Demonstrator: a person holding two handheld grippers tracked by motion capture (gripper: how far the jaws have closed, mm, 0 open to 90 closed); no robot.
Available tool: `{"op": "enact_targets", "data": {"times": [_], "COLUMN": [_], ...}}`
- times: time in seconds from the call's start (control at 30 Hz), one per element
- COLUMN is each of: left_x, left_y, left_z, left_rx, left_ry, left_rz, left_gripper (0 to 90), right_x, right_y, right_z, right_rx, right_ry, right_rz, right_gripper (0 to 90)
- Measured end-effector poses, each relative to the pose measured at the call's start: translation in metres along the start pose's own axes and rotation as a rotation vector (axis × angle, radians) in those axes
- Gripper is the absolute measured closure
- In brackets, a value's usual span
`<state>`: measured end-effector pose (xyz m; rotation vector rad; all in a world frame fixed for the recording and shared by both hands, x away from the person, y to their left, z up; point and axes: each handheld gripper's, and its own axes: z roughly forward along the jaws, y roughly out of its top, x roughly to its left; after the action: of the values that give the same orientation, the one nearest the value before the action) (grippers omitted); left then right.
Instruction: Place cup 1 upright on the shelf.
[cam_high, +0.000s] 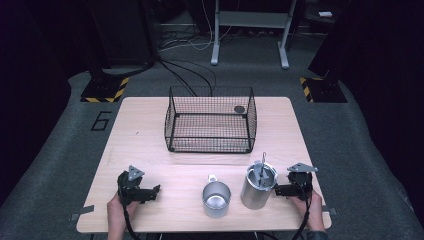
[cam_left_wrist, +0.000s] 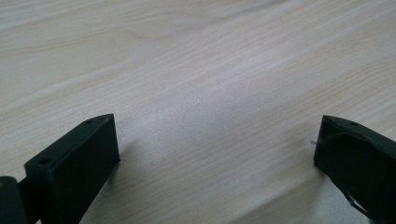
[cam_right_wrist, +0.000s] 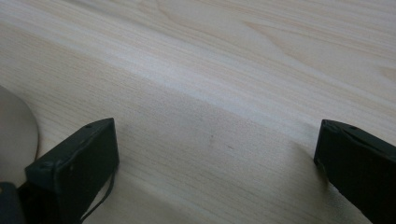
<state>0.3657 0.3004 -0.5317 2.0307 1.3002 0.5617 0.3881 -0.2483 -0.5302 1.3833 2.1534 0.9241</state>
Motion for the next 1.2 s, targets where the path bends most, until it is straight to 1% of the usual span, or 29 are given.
{"op": "enact_targets", "data": {"times": [0.1, 0.13, 0.17, 0.23, 0.3, 0.33, 0.43, 0.5, 0.53, 0.57, 0.6, 0.67, 0.7, 0.73, 0.83, 0.93, 1.07, 1.1, 1.2], "left_x": [-0.001, -0.001, -0.001, -0.001, -0.001, -0.001, -0.001, -0.001, -0.001, -0.001, 0.000, 0.000, 0.000, 0.000, 0.000, 0.000, 0.000, 0.000, 0.000], "left_y": [0.000, 0.000, 0.000, 0.000, 0.000, 0.000, 0.000, 0.000, 0.000, 0.000, 0.000, 0.000, 0.000, 0.000, 0.000, 0.000, 0.000, 0.000, 0.000], "left_z": [0.000, 0.000, 0.000, 0.000, 0.000, 0.000, 0.000, 0.000, 0.000, 0.000, -0.001, -0.001, -0.001, -0.001, -0.001, -0.001, -0.001, -0.001, -0.001], "left_rx": [-0.004, -0.006, -0.006, -0.006, -0.006, -0.006, -0.005, -0.006, -0.007, -0.006, 0.007, 0.003, 0.003, 0.006, 0.006, 0.004, 0.004, 0.005, 0.012], "left_ry": [0.005, 0.005, 0.004, 0.004, 0.004, 0.004, 0.004, 0.004, 0.004, 0.005, 0.003, 0.003, 0.002, 0.001, 0.001, 0.001, 0.004, 0.004, 0.002], "left_rz": [-0.005, -0.004, -0.004, -0.004, -0.004, -0.004, -0.004, -0.004, -0.004, -0.005, 0.009, 0.007, 0.007, 0.007, 0.006, 0.006, 0.005, 0.005, 0.008], "left_gripper": [0.2, 0.4, 0.4, 0.4, 0.4, 0.4, 0.4, 0.4, 0.4, 0.4, 0.4, 0.4, 0.4, 0.4, 0.4, 0.4, 0.4, 0.4, 0.4], "right_x": [0.001, 0.000, 0.000, -0.002, -0.003, -0.004, -0.005, -0.007, -0.007, -0.008, -0.008, -0.008, -0.009, -0.008, -0.006, -0.002, 0.006, 0.008, 0.013], "right_y": [0.000, -0.001, -0.001, -0.002, -0.003, -0.004, -0.004, -0.004, -0.004, -0.004, -0.004, -0.005, -0.006, -0.006, -0.007, -0.005, -0.002, -0.002, -0.001], "right_z": [-0.001, -0.001, -0.002, -0.002, -0.004, -0.004, -0.005, -0.007, -0.008, -0.008, -0.008, -0.011, -0.013, -0.016, -0.026, -0.037, -0.053, -0.057, -0.067], "right_rx": [0.006, 0.011, 0.012, 0.003, 0.005, 0.002, 0.016, 0.028, 0.036, 0.036, 0.033, 0.031, 0.022, 0.010, -0.010, -0.032, -0.048, -0.059, -0.073], "right_ry": [-0.003, 0.000, 0.000, -0.003, -0.009, -0.013, -0.008, -0.008, -0.011, -0.012, -0.015, -0.010, -0.003, 0.006, 0.022, 0.048, 0.070, 0.078, 0.093], "right_rz": [-0.002, -0.012, -0.008, -0.012, 0.003, -0.001, 0.001, -0.011, -0.001, -0.005, -0.005, 0.005, 0.010, 0.030, 0.026, 0.026, 0.001, 0.006, -0.005], "right_gripper": [0.0, 0.0, 0.0, 0.0, 0.0, 0.0, 0.0, 0.0, 0.0, 0.0, 0.0, 0.0, 0.0, 0.0, 0.5, 0.6, 0.7, 0.7, 0.7]}}
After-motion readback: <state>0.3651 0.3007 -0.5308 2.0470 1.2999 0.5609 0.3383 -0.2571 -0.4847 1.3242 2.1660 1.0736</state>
